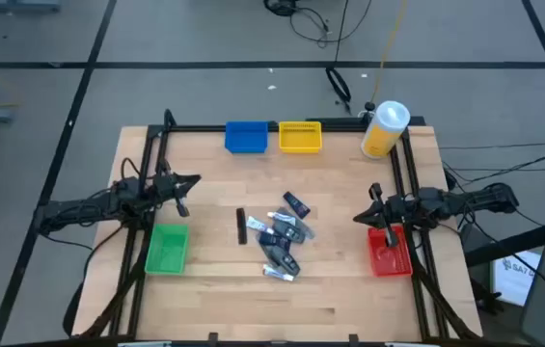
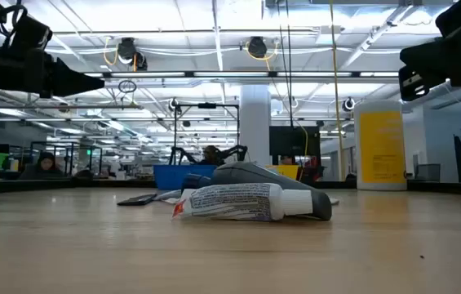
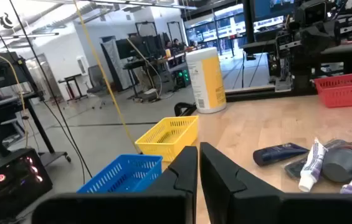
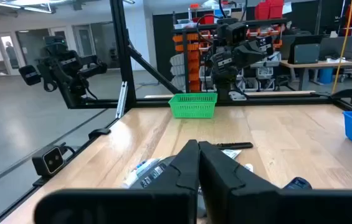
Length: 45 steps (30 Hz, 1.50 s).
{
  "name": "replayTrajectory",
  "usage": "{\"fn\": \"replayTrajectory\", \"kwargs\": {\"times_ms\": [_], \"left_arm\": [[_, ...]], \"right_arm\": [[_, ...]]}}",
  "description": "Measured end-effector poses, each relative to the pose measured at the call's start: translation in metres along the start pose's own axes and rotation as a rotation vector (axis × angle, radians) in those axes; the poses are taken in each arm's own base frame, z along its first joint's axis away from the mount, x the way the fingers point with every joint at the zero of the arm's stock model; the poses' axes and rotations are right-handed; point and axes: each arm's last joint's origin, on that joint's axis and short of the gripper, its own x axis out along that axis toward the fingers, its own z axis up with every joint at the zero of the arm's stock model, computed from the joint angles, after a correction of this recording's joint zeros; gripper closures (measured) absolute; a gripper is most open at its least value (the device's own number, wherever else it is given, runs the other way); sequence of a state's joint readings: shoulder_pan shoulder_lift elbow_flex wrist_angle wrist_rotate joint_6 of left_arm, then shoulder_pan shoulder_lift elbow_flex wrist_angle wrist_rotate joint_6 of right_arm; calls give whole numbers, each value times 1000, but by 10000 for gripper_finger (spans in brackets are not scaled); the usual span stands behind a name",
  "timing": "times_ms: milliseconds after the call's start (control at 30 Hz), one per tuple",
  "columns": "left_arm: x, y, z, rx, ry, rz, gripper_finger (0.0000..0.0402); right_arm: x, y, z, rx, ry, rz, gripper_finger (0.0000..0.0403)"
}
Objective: Pick & Place Travel size toiletries
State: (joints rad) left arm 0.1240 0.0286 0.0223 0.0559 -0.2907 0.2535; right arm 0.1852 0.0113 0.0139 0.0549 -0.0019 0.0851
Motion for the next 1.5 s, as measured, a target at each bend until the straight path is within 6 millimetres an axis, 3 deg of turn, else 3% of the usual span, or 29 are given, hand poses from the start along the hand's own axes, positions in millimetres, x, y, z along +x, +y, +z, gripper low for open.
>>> {"fn": "replayTrajectory", "kwargs": {"times_ms": [1033,1167,1333,1500], "left_arm": [[0,1,2,-8,-20,5,380],[-1,0,9,-271,-102,-62,380],[-3,5,26,-462,-269,-76,380],[1,0,30,-509,-294,-219,380]], "right_arm": [[0,0,0,0,1,0,403],[0,0,0,0,0,0,403],[0,0,0,-16,-1,-1,403],[0,0,6,-114,-67,0,403]]}}
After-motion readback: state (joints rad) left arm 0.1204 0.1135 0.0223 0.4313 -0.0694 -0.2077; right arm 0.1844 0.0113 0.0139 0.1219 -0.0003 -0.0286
